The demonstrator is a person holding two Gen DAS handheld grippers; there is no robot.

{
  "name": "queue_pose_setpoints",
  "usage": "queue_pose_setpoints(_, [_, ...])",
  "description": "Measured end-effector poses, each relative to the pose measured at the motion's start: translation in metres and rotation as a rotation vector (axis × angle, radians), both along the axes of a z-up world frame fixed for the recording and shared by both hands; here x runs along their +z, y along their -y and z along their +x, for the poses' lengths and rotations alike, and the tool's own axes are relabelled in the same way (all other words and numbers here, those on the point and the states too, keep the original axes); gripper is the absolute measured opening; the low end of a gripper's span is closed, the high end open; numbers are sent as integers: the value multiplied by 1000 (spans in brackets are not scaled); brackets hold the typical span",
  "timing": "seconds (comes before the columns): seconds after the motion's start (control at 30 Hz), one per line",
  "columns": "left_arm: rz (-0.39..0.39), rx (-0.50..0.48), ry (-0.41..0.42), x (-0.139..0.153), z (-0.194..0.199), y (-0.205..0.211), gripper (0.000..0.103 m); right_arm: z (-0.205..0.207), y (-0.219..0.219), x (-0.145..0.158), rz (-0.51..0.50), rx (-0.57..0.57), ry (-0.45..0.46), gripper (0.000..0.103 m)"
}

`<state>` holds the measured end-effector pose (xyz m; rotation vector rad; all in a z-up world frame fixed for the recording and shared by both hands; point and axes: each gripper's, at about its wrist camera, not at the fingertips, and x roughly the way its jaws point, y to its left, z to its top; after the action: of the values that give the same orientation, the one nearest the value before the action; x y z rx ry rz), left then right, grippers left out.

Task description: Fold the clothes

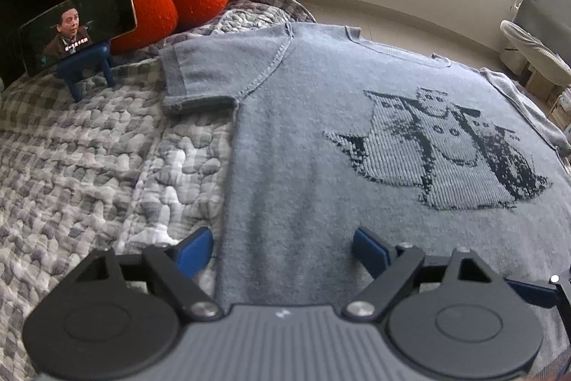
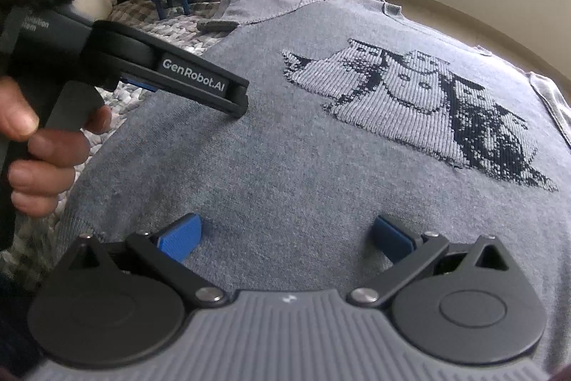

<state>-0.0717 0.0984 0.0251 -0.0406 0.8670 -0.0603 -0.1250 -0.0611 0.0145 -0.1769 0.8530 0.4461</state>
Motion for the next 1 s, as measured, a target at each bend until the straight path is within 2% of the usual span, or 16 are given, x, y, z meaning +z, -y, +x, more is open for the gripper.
queue_pose_setpoints(0.1, [-13, -1, 11, 3, -1, -2, 84, 1, 8, 5, 28, -33, 6, 91])
queue_pose_setpoints(0.27, [-12, -19, 10, 10, -7, 0, 64, 11, 43, 14, 66, -162, 34, 91])
queue_pose_setpoints(0.3, [-8, -18, 6, 10, -7, -1, 58, 13, 51, 14, 68, -183, 31, 89])
queue_pose_setpoints(0.47, [-3, -2, -16, 9, -9, -8, 38, 23, 105, 10, 46, -340, -39, 81])
queue_pose_setpoints(0.53, [-35, 14, -30, 10, -10, -16, 31, 21, 135, 11, 55, -421, -58, 77])
queue_pose_setpoints(0.63, [-92, 41, -46, 13, -15, -29, 26, 15, 177, 11, 82, -520, -73, 70])
queue_pose_setpoints(0.8, [-163, 9, -33, 23, -31, -39, 25, 0, 206, 15, 124, -543, -92, 41])
queue_pose_setpoints(0.9, [-180, -29, -28, 26, -43, -40, 23, -5, 206, 16, 104, -523, -89, 35])
queue_pose_setpoints(1.0, [-190, -11, -52, 25, -53, -43, 23, -6, 207, 14, 88, -497, -80, 35])
